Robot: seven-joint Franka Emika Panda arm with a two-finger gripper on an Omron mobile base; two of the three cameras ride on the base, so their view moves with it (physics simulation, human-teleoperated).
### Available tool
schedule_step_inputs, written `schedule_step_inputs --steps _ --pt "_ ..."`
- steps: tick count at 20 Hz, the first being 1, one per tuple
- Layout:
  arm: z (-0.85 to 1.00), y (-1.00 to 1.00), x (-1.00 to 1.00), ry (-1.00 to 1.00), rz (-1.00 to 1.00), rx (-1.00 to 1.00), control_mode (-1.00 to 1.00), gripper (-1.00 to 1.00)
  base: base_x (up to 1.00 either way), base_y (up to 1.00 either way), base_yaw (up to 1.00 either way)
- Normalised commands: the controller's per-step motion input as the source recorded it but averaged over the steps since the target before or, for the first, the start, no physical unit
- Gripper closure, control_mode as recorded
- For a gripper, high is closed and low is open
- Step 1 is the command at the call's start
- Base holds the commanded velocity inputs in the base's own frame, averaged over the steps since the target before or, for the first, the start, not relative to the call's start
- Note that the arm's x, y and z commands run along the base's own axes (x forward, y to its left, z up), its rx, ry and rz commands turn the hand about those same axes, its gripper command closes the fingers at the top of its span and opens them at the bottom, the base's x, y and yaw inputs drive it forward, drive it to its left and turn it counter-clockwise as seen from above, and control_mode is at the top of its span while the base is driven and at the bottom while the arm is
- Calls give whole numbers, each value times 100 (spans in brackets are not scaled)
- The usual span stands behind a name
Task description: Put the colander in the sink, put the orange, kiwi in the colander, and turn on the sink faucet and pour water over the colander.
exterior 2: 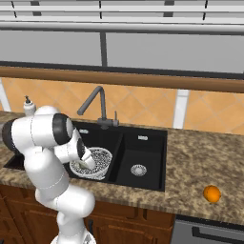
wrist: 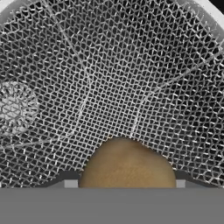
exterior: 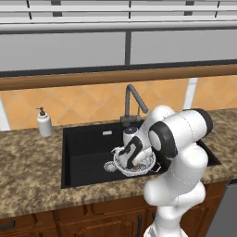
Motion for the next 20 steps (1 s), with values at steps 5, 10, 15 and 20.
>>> schedule_step_inputs --steps 5,10,15,20 --pt "-32 -12 12 -8 3 0 -100 100 0 0 0" --pt "0 -6 0 -19 0 0 -100 -100 0 0 0" --pt "0 -1 0 -16 0 0 -100 -100 0 0 0" --pt "0 0 2 -6 1 0 -100 -100 0 0 0"
